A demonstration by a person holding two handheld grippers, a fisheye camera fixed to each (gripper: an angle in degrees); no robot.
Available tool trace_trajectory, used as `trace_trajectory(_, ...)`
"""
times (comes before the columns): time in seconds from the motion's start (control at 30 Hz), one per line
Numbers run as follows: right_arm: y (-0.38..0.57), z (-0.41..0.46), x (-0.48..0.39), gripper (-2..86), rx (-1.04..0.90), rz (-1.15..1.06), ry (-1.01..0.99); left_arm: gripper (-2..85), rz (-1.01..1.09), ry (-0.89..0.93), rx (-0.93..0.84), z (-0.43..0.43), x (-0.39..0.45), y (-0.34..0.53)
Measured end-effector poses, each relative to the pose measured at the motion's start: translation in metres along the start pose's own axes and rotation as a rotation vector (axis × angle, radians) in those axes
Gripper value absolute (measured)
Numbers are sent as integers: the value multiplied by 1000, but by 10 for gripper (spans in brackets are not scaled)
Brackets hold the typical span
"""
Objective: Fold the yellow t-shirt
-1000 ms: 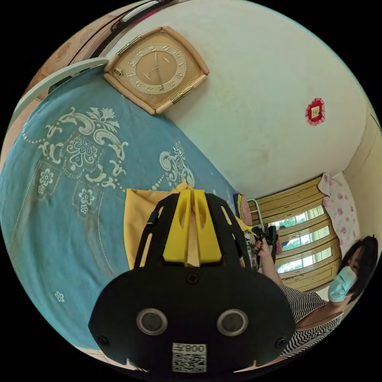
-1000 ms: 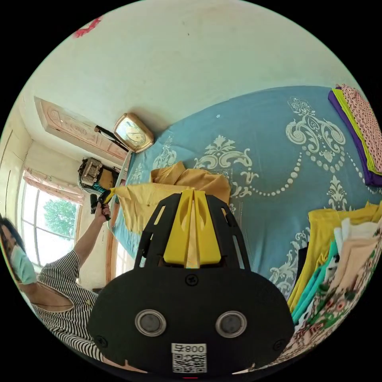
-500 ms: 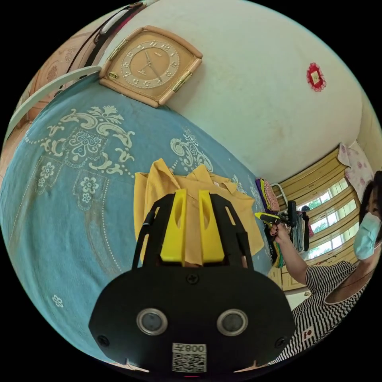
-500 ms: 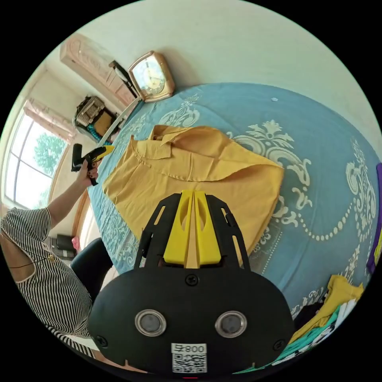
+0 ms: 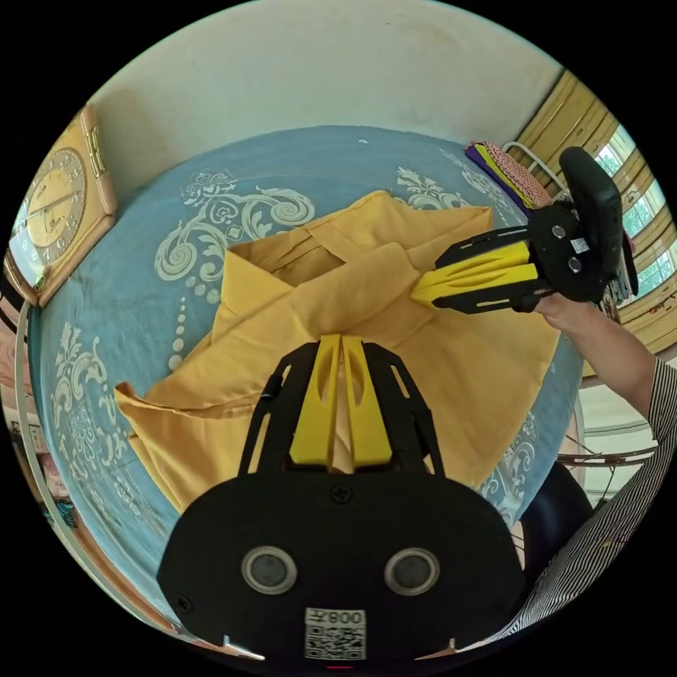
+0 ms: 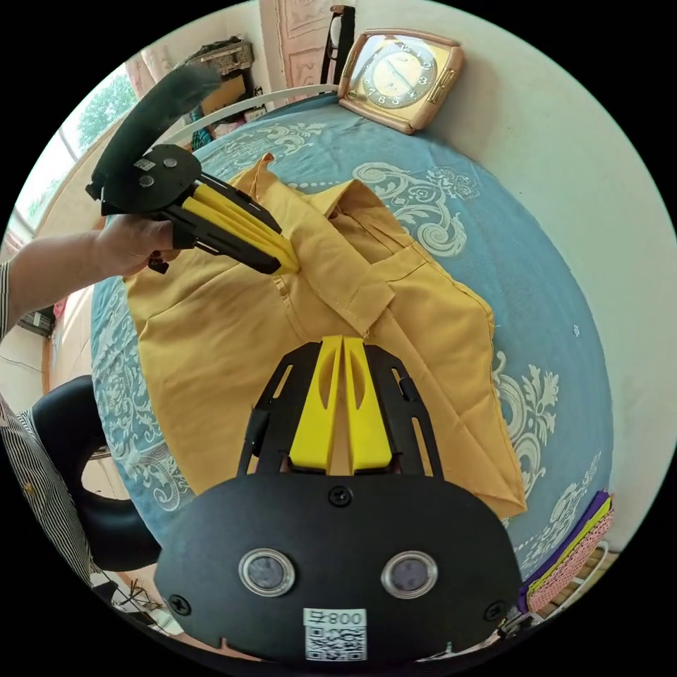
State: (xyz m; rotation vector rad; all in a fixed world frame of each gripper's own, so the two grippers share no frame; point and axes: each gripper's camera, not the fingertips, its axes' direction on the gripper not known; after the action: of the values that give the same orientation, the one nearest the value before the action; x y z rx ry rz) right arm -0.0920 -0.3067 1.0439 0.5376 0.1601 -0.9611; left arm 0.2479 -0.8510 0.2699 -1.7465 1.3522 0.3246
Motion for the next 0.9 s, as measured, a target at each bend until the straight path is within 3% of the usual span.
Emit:
trace_trajectory(0.33,-55,-1,9,4,167,71,135,4,-32,-246,197,-60,-9,-61)
trace_trajectory(0.53,-20,-17,20,21,246,124,48,10,-61,-103,262,-88,-22,-43)
trace_trajectory(0.7,55,-1,-17,60,166,62,176,25,-47,-29,168,-79,-20,8)
trace_trajectory(0.9,79,26,-54,69,91,-53,352,43,-179,86,118,-70,-46,28)
